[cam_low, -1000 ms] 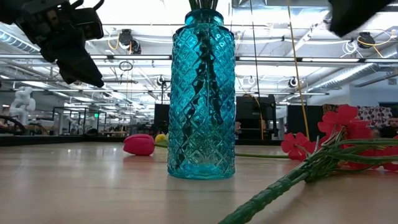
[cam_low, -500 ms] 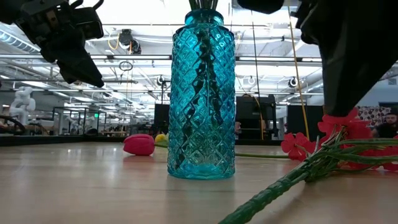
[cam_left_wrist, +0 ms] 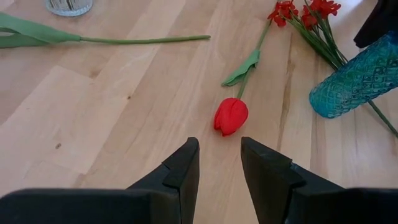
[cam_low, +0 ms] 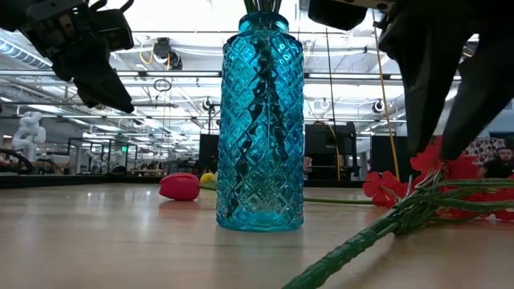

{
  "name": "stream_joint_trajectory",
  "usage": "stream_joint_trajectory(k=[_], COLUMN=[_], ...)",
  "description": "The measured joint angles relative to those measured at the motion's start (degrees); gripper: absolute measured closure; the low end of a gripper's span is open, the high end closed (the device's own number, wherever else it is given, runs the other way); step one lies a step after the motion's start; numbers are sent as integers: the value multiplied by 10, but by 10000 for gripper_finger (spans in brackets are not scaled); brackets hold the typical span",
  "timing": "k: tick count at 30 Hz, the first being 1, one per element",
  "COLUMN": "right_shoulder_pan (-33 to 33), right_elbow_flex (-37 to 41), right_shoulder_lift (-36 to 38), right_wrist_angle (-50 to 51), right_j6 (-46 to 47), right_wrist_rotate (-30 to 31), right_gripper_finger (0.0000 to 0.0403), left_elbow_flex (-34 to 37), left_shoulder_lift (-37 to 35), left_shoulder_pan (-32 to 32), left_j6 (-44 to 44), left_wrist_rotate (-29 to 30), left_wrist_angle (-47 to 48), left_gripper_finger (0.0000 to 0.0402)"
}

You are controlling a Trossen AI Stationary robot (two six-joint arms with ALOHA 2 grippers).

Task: Sort flowers into vase by color
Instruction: Put the orange flowers into the transparent vase

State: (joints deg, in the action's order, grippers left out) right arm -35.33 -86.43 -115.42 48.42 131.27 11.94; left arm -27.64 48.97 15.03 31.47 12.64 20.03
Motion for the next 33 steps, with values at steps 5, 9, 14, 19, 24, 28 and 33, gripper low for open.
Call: stream_joint_trajectory(k=[5,9,14,19,24,28,33], right_shoulder_pan=[0,5,12,22,24,19,10], right_elbow_flex=[0,0,0,-1,-4,-4,2], right_shoulder_lift=[-5,-10,-18,-38,-49,-46,-43], right_wrist_angle=[-1,-5,1,-19,-23,-2,110], right_j6=[39,43,42,35,26,20,6], right_wrist_rotate=[1,-1,0,-5,-37,-51,-123], right_gripper_finger=[290,259,242,241,244,258,284], left_elbow_flex=[0,0,0,0,0,0,0], left_shoulder_lift=[0,0,0,0,0,0,0], left_shoulder_pan=[0,0,0,0,0,0,0], left_j6=[-4,-4,-4,-3,-3,-3,-3], left_wrist_rotate=[0,0,0,0,0,0,0], left_wrist_angle=[0,0,0,0,1,0,0], left_gripper_finger=[279,279,279,279,279,279,279])
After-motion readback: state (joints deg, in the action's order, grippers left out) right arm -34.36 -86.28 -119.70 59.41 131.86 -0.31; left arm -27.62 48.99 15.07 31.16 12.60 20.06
